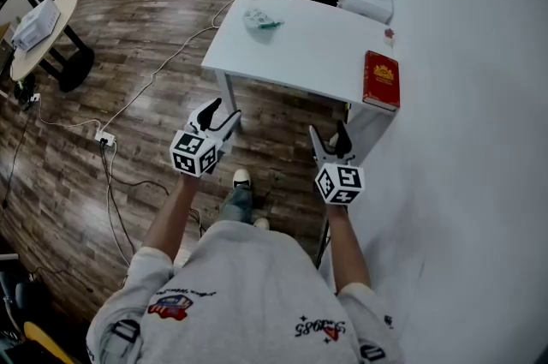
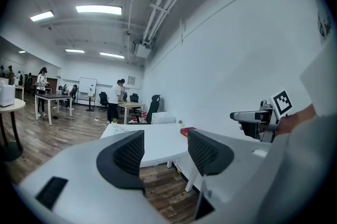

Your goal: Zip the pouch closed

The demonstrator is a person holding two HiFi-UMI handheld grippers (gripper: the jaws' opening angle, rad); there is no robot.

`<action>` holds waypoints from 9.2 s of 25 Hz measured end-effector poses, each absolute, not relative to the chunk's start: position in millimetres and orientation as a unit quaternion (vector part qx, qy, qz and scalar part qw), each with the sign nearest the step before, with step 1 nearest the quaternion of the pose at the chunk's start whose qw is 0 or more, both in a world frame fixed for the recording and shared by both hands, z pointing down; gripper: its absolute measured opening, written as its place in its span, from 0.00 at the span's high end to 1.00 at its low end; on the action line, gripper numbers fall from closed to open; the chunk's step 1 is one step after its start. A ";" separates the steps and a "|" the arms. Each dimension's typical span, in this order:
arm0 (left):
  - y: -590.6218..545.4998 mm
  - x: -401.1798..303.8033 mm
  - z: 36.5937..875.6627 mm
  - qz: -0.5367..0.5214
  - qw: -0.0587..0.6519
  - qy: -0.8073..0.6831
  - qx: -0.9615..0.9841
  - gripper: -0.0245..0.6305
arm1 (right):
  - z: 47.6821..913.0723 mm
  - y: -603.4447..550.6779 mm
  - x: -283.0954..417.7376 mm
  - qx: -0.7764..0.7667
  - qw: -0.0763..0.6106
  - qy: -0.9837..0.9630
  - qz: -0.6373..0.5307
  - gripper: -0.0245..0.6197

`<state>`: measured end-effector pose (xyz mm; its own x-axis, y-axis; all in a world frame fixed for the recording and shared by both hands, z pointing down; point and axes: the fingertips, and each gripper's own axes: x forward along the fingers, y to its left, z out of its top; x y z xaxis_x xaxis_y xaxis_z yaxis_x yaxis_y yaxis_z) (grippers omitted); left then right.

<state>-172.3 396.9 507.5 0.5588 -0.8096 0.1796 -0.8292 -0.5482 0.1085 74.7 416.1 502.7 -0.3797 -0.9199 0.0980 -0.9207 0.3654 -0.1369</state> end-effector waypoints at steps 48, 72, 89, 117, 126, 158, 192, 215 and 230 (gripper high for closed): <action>11.8 -181.6 547.3 0.074 0.121 -0.363 0.921 0.59 | 516.0 73.0 45.0 0.629 0.004 -0.772 0.091 0.48; -226.2 -90.2 547.4 0.091 0.138 -0.426 0.890 0.59 | 517.8 -203.1 140.3 0.561 -0.001 -0.822 0.101 0.49; -272.6 -67.1 606.8 0.157 0.198 -0.413 0.875 0.59 | 564.2 -248.5 148.0 0.547 0.023 -0.824 0.145 0.49; -328.5 -31.2 783.3 0.318 0.338 -0.362 0.808 0.59 | 633.7 -256.7 184.7 0.593 0.051 -0.775 0.213 0.49; -336.5 -33.2 824.7 0.345 0.385 -0.378 0.768 0.59 | 645.5 -254.2 205.8 0.610 0.055 -0.758 0.225 0.49; -347.1 -59.3 848.9 0.297 0.454 -0.414 0.731 0.89 | 656.3 -247.1 211.5 0.620 0.062 -0.745 0.239 0.51; -354.2 -115.1 665.9 0.020 0.402 -0.400 0.823 0.92 | 581.2 -266.9 111.6 0.532 0.042 -0.829 0.166 0.52; -354.5 -109.0 491.7 -0.127 0.333 -0.326 0.875 0.92 | 495.7 -288.6 92.6 0.513 0.004 -0.854 0.089 0.53; -343.1 -102.9 464.4 -0.148 0.329 -0.303 0.882 0.92 | 485.8 -288.6 90.7 0.509 -0.004 -0.857 0.079 0.54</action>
<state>-102.9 -343.1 464.4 0.7731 -0.6314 -0.0611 -0.4372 -0.6001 0.6699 90.7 -288.6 485.8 -0.4822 -0.8730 0.0736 -0.8718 0.4698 -0.1388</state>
